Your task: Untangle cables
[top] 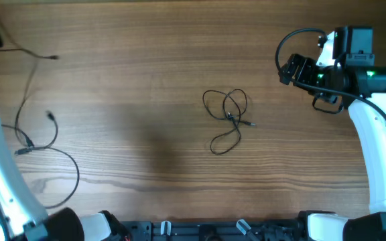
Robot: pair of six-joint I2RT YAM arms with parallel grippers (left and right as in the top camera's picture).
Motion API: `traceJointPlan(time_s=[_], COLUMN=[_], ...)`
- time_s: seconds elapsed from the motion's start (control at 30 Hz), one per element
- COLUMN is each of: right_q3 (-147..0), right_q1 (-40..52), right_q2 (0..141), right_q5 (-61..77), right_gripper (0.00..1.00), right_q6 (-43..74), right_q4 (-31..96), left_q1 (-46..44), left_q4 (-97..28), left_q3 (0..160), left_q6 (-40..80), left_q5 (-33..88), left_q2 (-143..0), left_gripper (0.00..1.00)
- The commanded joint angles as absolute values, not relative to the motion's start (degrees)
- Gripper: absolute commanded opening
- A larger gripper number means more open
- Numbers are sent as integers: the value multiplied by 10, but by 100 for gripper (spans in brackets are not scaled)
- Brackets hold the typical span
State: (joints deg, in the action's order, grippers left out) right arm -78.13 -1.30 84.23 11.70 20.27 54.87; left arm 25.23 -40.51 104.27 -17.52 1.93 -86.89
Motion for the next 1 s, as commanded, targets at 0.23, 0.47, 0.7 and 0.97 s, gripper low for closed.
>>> traceJointPlan(time_s=[0.23,0.47,0.7,0.97], right_q3=[-783,-783,-783,-783], right_q1=[-14,-14,-14,-14], right_q2=[849,849,849,849], right_q5=[116,116,116,116], right_gripper=[100,100,100,100], right_q6=[197,195,196,196], right_q4=[550,550,548,549], left_q1=[234,280,385,412], left_q4=[-595,-644,-620,-574], left_q3=[1048,992,935,911], left_q6=[-97,4,39,39], left_q5=[96,-29,-31,96], left_q2=[-919,-933,-938,-938], left_gripper=[4,4,4,100])
